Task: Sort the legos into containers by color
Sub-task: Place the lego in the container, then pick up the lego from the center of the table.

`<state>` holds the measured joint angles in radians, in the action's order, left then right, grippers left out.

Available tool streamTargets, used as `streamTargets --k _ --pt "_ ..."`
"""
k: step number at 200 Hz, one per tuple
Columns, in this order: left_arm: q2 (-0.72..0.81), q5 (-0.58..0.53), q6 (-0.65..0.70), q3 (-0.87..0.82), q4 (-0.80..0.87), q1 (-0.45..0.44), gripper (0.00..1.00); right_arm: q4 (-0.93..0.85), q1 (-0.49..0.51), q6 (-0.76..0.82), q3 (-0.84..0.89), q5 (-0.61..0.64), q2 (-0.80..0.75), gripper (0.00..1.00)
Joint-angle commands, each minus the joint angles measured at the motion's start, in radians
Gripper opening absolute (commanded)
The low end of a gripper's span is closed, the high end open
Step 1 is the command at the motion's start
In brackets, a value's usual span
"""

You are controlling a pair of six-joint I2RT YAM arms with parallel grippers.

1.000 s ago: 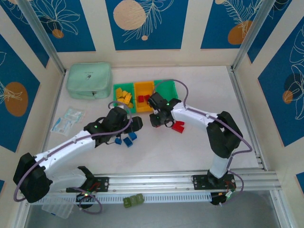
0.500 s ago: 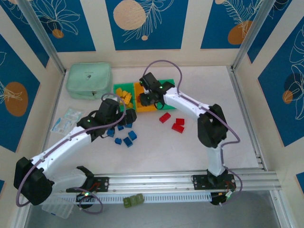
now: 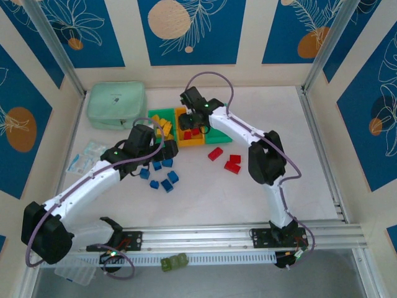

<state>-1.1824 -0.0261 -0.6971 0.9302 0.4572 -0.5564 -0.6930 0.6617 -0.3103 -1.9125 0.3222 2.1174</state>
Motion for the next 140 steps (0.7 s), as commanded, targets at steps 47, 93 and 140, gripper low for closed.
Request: streamTargets --k 47,93,140 --pt "-0.012 0.091 -0.012 -0.009 -0.046 0.003 0.99 0.059 -0.026 -0.047 0.377 -0.104 -0.360 0.60" --pt "-0.018 0.069 -0.053 -0.056 -0.074 -0.056 0.99 0.059 -0.044 -0.070 0.611 -0.096 -0.507 0.65" --pt "0.004 0.025 -0.101 -0.123 -0.145 -0.126 0.99 0.072 -0.054 -0.092 0.773 -0.058 -0.548 0.70"
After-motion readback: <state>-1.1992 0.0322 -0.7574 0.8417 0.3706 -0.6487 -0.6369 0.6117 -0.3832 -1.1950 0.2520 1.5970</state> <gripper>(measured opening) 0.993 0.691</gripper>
